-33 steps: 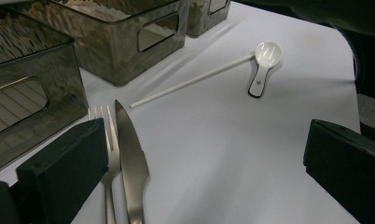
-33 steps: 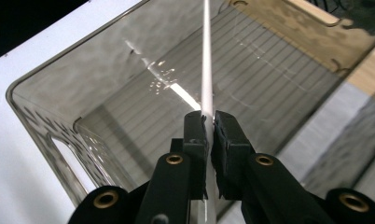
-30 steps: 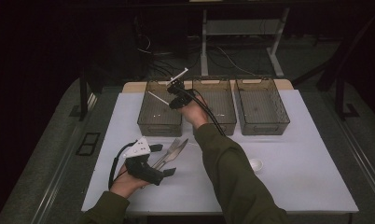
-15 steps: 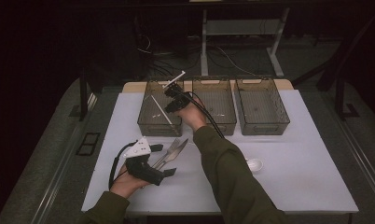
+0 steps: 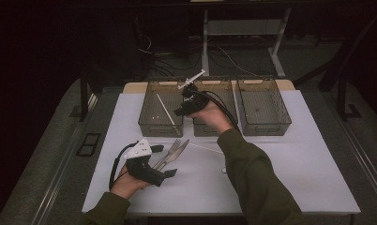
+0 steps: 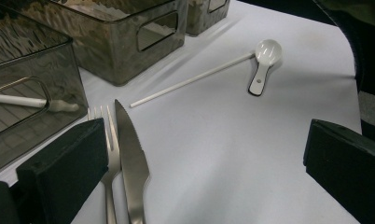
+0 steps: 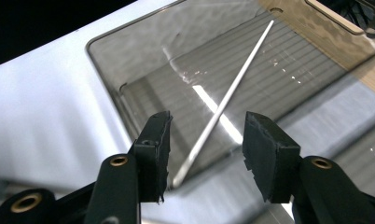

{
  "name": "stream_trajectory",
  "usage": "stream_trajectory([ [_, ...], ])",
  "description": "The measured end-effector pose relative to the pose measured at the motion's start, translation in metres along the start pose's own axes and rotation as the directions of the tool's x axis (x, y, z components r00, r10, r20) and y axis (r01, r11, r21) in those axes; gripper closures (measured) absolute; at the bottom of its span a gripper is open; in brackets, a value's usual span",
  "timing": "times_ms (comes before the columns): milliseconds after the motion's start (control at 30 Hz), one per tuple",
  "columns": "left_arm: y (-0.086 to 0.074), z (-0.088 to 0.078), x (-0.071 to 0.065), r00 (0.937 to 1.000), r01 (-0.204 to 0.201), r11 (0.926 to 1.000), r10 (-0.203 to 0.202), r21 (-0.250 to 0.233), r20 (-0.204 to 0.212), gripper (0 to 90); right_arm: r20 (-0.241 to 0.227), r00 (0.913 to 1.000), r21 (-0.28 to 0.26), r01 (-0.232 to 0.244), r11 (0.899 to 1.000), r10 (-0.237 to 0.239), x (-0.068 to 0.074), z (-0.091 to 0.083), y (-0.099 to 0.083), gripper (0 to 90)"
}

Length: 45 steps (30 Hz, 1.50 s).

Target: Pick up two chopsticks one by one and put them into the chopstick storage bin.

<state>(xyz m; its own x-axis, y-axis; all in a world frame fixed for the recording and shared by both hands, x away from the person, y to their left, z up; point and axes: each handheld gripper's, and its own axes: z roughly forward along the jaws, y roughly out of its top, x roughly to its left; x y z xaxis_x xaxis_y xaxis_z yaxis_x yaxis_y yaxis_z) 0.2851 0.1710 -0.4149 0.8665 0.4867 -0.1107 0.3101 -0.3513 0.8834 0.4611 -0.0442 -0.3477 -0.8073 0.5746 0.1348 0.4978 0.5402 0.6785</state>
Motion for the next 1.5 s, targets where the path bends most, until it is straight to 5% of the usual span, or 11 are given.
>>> stream_trajectory([
  [333,-0.001,0.001,0.000,0.9999,-0.004,0.9999,0.004,0.013,-0.011,0.0,-0.026,0.9991,-0.065,0.032,0.997,-0.034,-0.011,-0.051,-0.041,48.8],
  [700,-0.002,0.003,-0.002,0.9998,-0.001,0.9996,0.002,0.029,-0.019,0.0,-0.037,0.9972,-0.034,0.063,0.997,-0.064,-0.019,-0.090,-0.095,52.9],
  [1200,-0.001,0.001,-0.001,0.9994,0.013,0.9997,-0.013,0.023,-0.032,0.0,-0.071,0.9873,0.119,0.150,0.981,-0.142,-0.026,-0.089,-0.163,67.5],
  [1500,-0.001,0.001,-0.001,0.9994,0.013,0.9997,-0.012,0.023,-0.031,0.0,-0.093,0.9796,0.182,0.193,0.964,-0.178,-0.024,-0.075,-0.182,74.5],
])
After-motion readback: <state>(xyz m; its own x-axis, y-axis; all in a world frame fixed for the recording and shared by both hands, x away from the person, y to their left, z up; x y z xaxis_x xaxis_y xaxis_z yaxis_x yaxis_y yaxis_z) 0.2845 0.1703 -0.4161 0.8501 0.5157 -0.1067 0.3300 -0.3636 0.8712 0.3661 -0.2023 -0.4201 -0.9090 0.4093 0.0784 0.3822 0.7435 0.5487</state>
